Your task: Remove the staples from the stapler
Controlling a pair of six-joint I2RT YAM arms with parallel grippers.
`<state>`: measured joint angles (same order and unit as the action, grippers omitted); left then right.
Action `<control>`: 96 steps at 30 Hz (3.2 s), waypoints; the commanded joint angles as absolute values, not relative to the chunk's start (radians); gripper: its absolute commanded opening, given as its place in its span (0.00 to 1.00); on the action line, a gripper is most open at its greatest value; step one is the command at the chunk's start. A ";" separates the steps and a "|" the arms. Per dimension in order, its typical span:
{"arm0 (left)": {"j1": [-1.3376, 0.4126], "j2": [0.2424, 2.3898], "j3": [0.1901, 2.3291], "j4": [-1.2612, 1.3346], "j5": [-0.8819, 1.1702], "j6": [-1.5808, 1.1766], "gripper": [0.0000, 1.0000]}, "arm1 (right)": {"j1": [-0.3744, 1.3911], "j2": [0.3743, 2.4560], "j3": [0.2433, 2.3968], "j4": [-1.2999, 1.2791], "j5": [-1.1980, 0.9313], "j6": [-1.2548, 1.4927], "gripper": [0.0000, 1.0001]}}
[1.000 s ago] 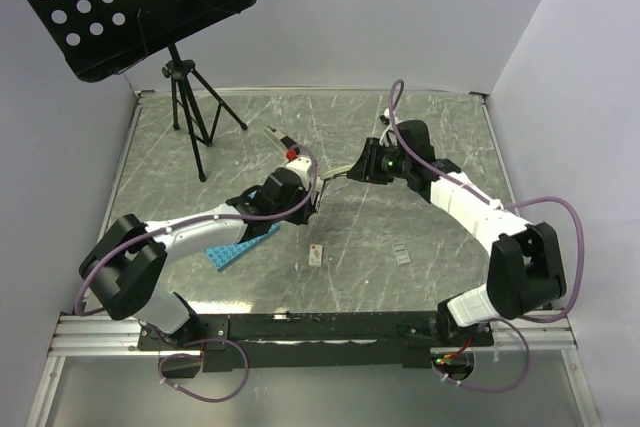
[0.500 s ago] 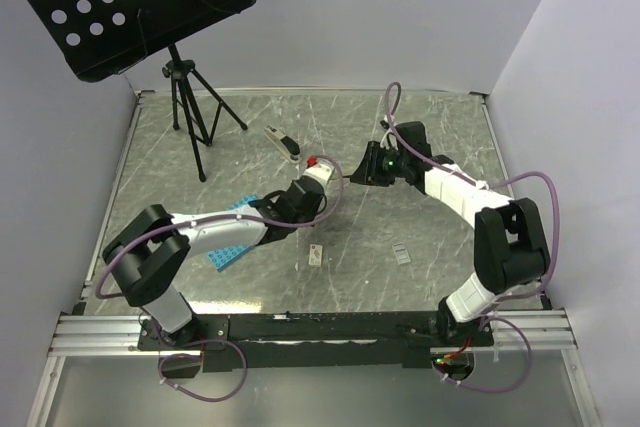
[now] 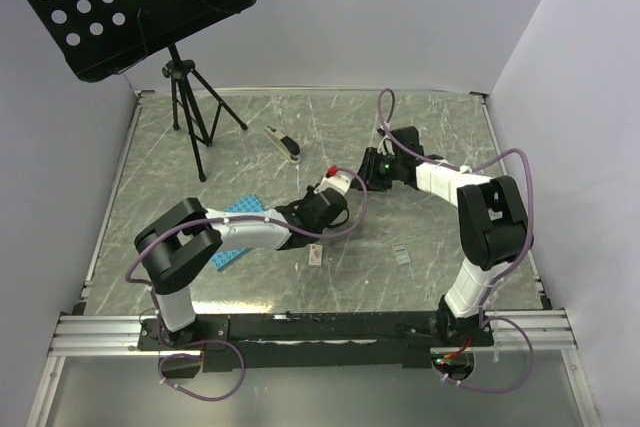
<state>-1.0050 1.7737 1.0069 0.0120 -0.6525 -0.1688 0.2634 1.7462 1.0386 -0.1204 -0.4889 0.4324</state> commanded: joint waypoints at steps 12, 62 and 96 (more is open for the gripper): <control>-1.114 1.778 1.037 0.192 -0.551 -0.117 0.01 | 0.256 1.888 1.178 0.071 -0.446 0.511 0.43; -0.980 1.718 1.060 0.117 -0.345 -0.439 0.01 | 0.324 1.838 1.092 0.269 -0.796 0.785 0.72; -0.943 1.488 0.904 0.230 -0.170 -0.676 0.01 | 0.344 1.436 0.772 0.259 -0.652 0.808 0.58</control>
<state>-0.9371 1.5669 0.9184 0.0677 -0.3107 -0.5743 0.3428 1.5356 0.7979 0.2169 -0.7250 0.7593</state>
